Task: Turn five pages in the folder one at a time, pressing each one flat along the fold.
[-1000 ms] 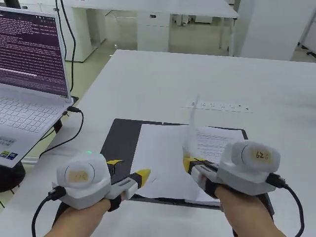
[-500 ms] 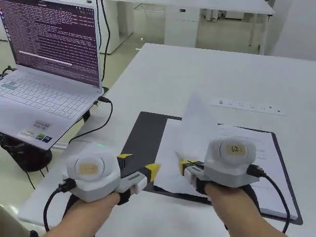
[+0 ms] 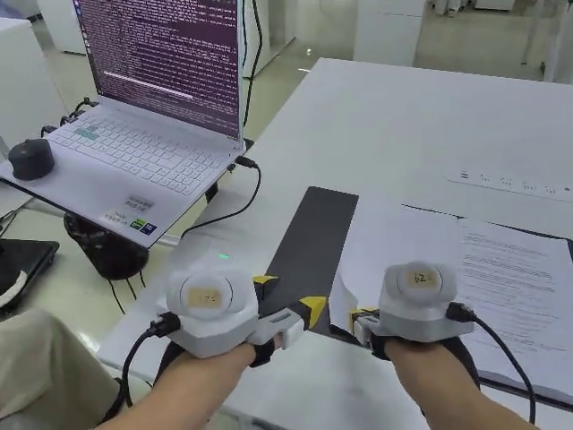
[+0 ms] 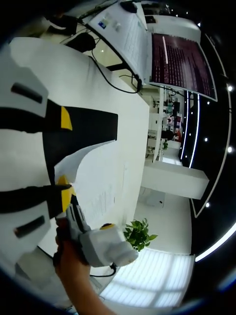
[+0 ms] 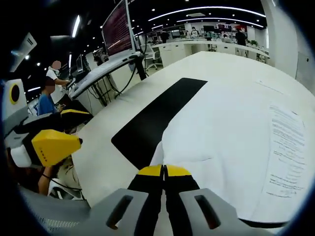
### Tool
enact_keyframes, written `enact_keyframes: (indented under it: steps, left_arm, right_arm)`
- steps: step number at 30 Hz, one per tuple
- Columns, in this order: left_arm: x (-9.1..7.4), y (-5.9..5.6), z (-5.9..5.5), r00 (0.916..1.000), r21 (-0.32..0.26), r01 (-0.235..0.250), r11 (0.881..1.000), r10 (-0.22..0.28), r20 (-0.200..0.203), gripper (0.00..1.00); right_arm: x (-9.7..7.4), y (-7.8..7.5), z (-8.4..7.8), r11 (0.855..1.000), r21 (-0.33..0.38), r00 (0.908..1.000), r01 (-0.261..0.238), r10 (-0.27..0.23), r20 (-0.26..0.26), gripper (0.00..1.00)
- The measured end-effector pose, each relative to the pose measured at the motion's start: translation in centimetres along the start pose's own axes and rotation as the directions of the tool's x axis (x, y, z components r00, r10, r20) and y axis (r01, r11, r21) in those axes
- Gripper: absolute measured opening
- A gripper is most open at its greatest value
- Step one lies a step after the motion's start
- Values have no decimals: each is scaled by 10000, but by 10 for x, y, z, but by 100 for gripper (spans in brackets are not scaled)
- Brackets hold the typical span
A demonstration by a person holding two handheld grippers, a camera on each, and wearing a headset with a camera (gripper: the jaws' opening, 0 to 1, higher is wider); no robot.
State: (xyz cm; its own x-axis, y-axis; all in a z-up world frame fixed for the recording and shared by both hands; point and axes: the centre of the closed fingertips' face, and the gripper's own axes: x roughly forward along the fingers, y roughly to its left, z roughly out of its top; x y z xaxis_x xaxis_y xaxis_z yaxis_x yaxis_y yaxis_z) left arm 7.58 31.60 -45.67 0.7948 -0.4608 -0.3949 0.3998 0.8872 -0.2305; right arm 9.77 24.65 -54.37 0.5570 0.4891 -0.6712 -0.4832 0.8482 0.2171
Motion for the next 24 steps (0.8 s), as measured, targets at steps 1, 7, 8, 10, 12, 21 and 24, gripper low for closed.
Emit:
enact_keyframes:
  steps: [1, 7, 8, 10, 12, 21, 24]
  left_arm:
    - [0, 0, 0, 10000, -4, -8, 10000, 8, -16, 41]
    - [3, 2, -1, 9999, 0, -66, 10000, 66, -107, 40]
    - [3, 3, -1, 9999, -10, -78, 10000, 78, -101, 40]
    - [5, 3, -2, 9999, -1, -93, 10000, 93, -139, 40]
    - [8, 3, -5, 9997, 19, -85, 10000, 86, -241, 40]
    - [25, -2, -15, 9975, 283, 119, 9995, -99, -696, 39]
    - [33, -4, -17, 9964, 367, 178, 9992, -147, -835, 38]
  right_arm:
    - [1, 0, -2, 10000, 82, 10000, -17, 18, -81, 0]
    - [14, -3, -13, 9999, 148, 9991, 9, -3, -418, 0]
    - [13, -2, -12, 9998, 220, 9995, -20, 27, -318, 0]
    - [13, -1, -12, 9998, 203, 9996, -46, 52, -282, 0]
    - [12, 2, -12, 9995, 236, 9996, -230, 234, -183, 2]
    - [8, 9, -12, 9934, 485, 9930, -1043, 1013, 603, 12]
    - [8, 10, -11, 9865, 884, 9867, -1380, 1291, 992, 14]
